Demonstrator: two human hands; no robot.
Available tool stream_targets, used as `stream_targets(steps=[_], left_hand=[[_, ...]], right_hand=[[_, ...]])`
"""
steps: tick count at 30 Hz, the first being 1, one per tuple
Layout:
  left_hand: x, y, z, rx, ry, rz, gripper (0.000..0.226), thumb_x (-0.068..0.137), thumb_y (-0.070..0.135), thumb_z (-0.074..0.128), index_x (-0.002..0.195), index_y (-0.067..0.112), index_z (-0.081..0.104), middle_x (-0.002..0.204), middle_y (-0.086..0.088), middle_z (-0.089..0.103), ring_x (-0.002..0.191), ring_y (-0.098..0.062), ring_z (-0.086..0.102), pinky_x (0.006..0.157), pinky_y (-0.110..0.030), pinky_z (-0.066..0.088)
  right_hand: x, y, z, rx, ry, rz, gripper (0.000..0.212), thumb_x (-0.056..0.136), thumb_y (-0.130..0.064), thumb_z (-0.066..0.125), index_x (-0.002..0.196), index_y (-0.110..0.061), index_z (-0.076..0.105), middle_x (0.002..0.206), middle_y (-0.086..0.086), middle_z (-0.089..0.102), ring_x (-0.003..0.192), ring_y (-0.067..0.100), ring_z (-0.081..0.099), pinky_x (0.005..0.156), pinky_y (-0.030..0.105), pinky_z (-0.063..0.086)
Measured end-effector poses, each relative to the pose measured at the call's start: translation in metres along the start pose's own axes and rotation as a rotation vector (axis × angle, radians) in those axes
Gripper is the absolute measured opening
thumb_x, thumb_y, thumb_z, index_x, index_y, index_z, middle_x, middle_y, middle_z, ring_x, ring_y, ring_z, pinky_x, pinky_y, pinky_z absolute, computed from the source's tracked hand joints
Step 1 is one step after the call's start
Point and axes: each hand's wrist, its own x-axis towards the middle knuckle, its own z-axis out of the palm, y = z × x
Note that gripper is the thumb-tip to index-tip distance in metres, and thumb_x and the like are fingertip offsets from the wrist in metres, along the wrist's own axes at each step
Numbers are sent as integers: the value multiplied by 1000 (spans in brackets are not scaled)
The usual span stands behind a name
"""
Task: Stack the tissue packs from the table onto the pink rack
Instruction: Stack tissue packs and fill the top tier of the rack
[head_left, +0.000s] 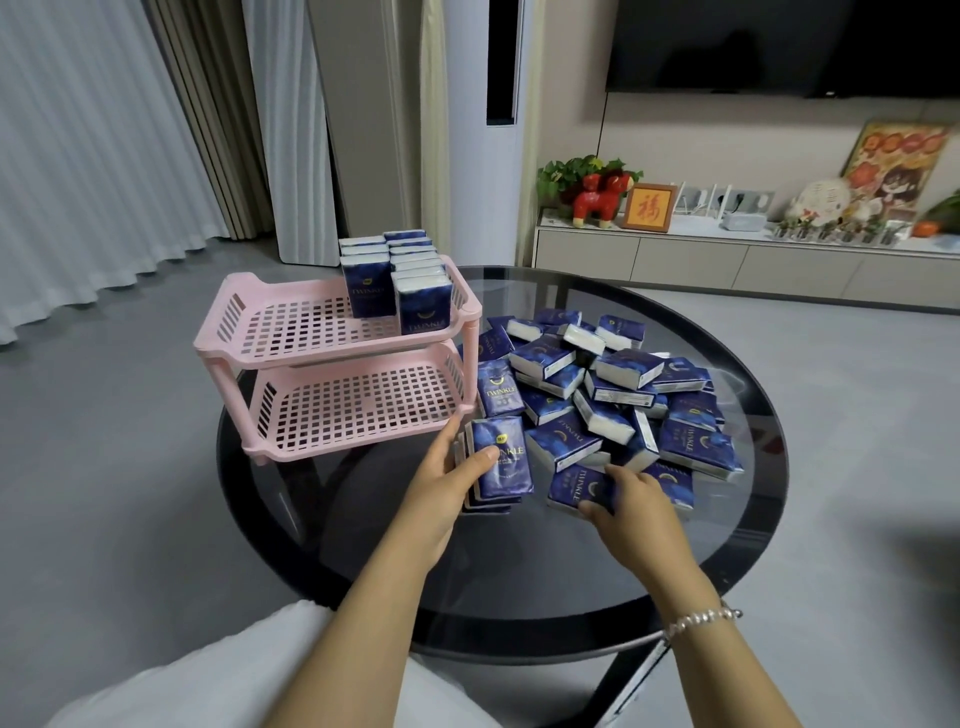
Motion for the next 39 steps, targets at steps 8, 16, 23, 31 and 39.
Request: stream_targets(steps=[8,16,23,31,39], left_hand=[[-1,0,3,6,26,17,55,86,6,64,130,34,46,113,17,61,104,3,57,88,-19,42],[-9,2,-11,151,42,29,60,80,27,73,133,40,49,136,12,54,126,-7,49,112,-37,33],[-21,7,-15,188,37,29,67,65,45,78,125,54,49,144,13,46,133,-8,40,115,-40,30],[-26,8,-16,170,-113,59,64,80,30,67,138,41,43,140,14,48,122,3,49,92,-16,44],[-29,9,-20,250,-147,61,101,65,19,77,149,33,22,122,22,61,114,1,58,98,-25,45]], right_hand=[[-11,6,-1,257,-30,-7,51,74,-27,78,117,-17,52,108,3,40,102,26,53,88,29,43],[-15,2,-5,509,-43,-224,45,90,-7,59,124,-36,50,123,0,54,106,14,58,89,31,50],[-14,-19,-18,624,-33,-408,29,96,-10,49,116,-30,53,113,-15,57,102,-2,56,79,11,46],[-3,-43,-2,578,-41,-531,30,92,-13,57,115,-32,61,117,-3,60,103,6,57,87,15,45],[3,-58,2,790,-235,-425,51,78,-23,74,124,-35,56,120,-7,62,108,11,59,94,31,49]])
